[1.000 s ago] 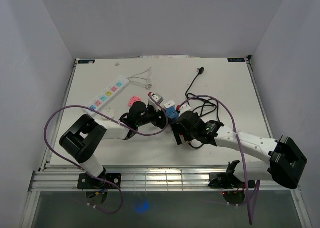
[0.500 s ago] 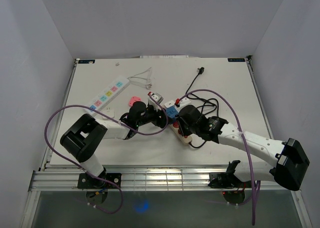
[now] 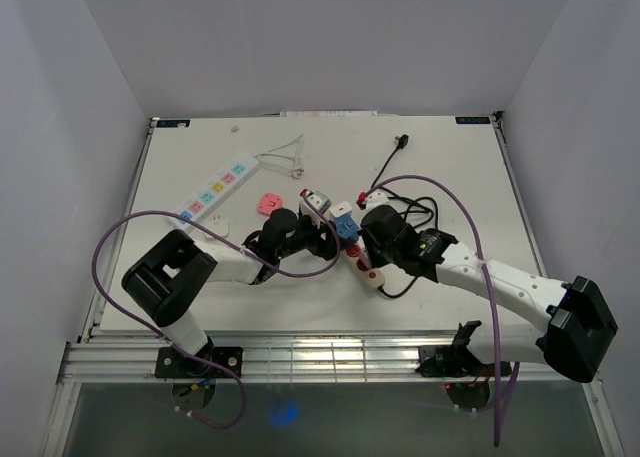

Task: Insert the plug
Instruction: Press the plug into the socket.

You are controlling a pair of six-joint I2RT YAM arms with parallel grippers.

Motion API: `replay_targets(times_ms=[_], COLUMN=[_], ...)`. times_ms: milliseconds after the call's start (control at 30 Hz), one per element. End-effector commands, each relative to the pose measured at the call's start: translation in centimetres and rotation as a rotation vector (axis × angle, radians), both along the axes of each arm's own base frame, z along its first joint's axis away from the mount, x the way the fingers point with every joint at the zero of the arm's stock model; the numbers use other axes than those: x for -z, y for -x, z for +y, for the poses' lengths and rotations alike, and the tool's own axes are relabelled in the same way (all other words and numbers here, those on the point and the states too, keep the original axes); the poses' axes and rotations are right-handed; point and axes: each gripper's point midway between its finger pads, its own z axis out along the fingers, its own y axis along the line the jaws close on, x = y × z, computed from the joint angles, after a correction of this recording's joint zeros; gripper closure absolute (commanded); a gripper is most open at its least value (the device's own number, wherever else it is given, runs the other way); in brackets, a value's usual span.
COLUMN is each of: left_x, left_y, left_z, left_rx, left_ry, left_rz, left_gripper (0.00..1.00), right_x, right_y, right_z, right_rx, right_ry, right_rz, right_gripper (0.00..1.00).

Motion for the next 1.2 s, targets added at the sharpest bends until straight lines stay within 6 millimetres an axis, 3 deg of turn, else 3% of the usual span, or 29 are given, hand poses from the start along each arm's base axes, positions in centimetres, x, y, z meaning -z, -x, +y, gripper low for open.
replay_targets(times_ms=[0, 200, 300, 567, 633, 733, 767, 867, 900, 1000, 1100, 1167], left_x=[-1.0, -1.0, -0.8, -0.6, -0.3, -0.2, -0.2, -0.1, 0.0, 0.1, 0.2, 0.2], left_y=[-0.3, -0.4, -0.3, -0.4, -0.4, -0.4, -0.4, -0.4, -0.3, -0.3, -0.3, -0.3], left_z=[-0.3, -0.3, -0.3, -0.4, -0.5, -0.6, -0.6, -0.7, -0.7, -0.7, -0.6, -0.6], left_rx=[-0.020, -0.025, -0.026, -0.028, -0.027, -0.025, -0.025, -0.024, -0.022, -0.021, -0.022, -0.023], left_ry=[0.001, -0.009, -0.017, -0.017, -0.019, -0.018, -0.017, -0.015, -0.016, -0.017, -0.021, -0.021], left_rz=[-0.072, -0.088, -0.092, -0.081, -0.072, -0.065, -0.067, -0.061, -0.059, -0.055, -0.054, -0.055], left_gripper=[0.24, 0.24, 0.24, 0.24, 0.24, 0.24, 0.24, 0.24, 0.24, 0.24, 0.24, 0.24], right_x=[-0.4, 0.2, -0.6, -7.1, -7.4, -5.4, -2.9, 0.3, 2.5, 5.1, 6.0, 5.0], right_y=[-0.6, -0.6, -0.8, -1.9, -1.7, -1.4, -0.8, -0.5, 0.4, 1.2, 1.2, 0.8], right_z=[0.1, 0.4, 0.9, 2.1, 2.1, 1.8, 1.0, 0.2, -0.5, -0.7, -1.2, -0.8], right_rx=[0.007, -0.007, -0.019, -0.038, -0.043, -0.037, -0.028, 0.008, 0.004, 0.001, 0.023, 0.019], right_ry=[-0.015, -0.017, -0.034, -0.104, -0.110, -0.090, -0.050, -0.020, 0.003, 0.006, 0.034, 0.017], right_rz=[-0.012, 0.003, -0.003, -0.082, -0.079, -0.053, -0.018, 0.008, 0.045, 0.087, 0.096, 0.076], right_gripper=[0.92, 0.92, 0.92, 0.92, 0.92, 0.92, 0.92, 0.92, 0.92, 0.92, 0.92, 0.92])
